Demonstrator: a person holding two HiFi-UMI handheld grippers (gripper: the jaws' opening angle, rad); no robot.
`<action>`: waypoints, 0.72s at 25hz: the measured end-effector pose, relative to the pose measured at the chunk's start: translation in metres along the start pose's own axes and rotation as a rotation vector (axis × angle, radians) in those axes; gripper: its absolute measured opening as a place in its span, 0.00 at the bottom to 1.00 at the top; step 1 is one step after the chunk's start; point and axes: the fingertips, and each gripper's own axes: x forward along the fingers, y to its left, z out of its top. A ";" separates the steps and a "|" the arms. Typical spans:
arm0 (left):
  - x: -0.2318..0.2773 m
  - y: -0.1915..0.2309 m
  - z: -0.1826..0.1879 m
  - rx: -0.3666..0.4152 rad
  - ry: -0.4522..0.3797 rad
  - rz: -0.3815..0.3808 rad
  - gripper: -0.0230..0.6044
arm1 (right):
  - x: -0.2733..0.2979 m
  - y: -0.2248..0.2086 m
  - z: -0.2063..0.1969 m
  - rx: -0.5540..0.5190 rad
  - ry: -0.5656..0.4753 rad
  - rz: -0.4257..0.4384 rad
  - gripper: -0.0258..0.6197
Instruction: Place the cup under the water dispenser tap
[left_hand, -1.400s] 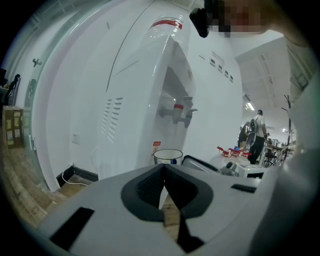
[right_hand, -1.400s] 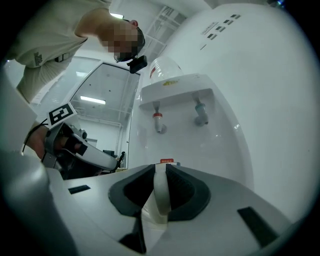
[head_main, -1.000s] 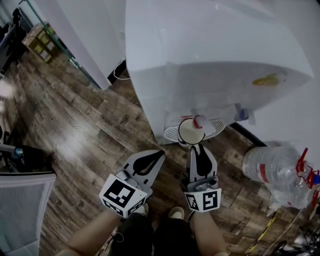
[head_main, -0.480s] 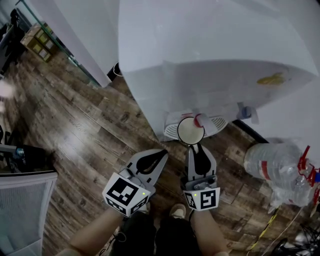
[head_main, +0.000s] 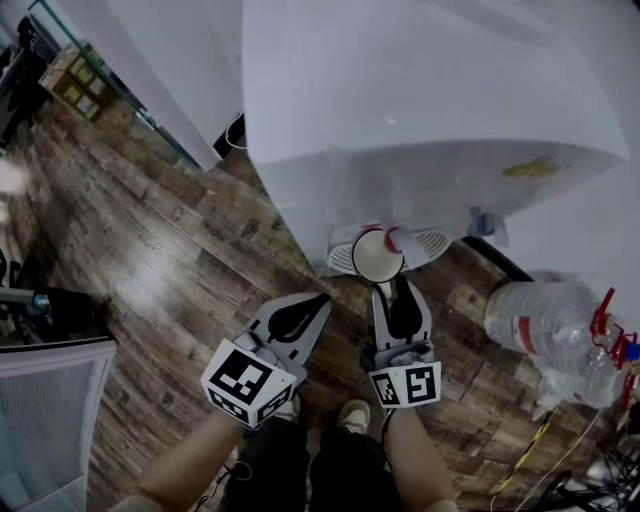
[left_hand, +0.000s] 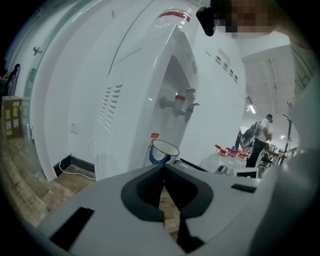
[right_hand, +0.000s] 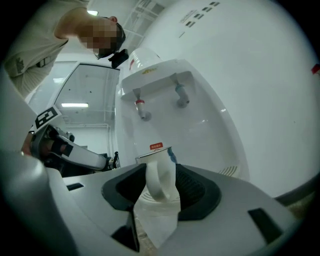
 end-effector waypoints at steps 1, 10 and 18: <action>-0.002 -0.001 0.002 -0.001 0.004 0.001 0.05 | -0.002 -0.002 0.002 0.008 0.011 -0.005 0.34; -0.029 -0.015 0.040 -0.071 0.046 0.017 0.05 | -0.016 0.014 0.045 -0.003 0.165 0.039 0.38; -0.069 -0.036 0.108 -0.046 0.060 0.034 0.04 | -0.026 0.048 0.139 -0.083 0.270 0.059 0.27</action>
